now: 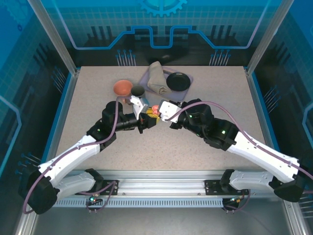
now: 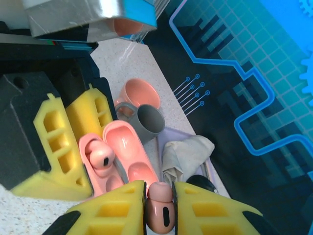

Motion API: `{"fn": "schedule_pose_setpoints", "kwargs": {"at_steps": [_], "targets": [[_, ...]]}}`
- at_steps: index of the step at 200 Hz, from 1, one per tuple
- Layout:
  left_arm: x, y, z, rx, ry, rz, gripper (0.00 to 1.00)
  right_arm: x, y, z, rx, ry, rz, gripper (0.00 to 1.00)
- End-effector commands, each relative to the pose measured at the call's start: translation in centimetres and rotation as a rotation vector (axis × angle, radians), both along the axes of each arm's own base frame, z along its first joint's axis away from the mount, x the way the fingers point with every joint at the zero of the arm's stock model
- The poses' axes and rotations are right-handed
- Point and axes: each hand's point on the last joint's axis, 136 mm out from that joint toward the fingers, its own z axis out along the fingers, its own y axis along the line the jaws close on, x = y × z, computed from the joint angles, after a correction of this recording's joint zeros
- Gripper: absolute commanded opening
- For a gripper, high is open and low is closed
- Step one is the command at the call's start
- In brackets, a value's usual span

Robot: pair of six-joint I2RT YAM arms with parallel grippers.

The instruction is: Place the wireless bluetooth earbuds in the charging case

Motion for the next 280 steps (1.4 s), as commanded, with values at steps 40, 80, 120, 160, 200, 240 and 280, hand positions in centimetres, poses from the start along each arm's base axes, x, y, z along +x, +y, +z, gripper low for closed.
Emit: {"fn": "schedule_pose_setpoints", "kwargs": {"at_steps": [40,80,120,160,200,240,280], "targets": [[-0.7,-0.2,1.8,-0.02,-0.034,-0.024,0.0,0.8,-0.1,0.7,-0.181,-0.111,-0.001,0.2],[-0.7,-0.1,1.7,-0.02,-0.038,-0.021,0.0,0.7,0.0,0.0,-0.236,-0.12,0.017,0.21],[-0.7,0.0,1.6,-0.022,-0.035,-0.02,0.0,0.9,0.5,-1.0,-0.273,-0.111,0.031,0.21],[-0.8,0.1,1.5,-0.018,-0.036,-0.015,0.0,1.2,0.7,-1.9,-0.305,-0.107,0.032,0.21],[-0.8,0.2,1.4,-0.016,-0.039,-0.013,0.0,1.4,0.6,-2.4,-0.336,-0.112,0.032,0.22],[-0.8,0.2,1.3,-0.013,-0.039,-0.011,0.0,0.8,0.8,-2.9,-0.347,-0.081,0.07,0.23],[-0.8,0.2,1.2,-0.014,-0.04,-0.01,0.0,0.0,0.8,-4.2,-0.336,0.011,0.108,0.24]]}}
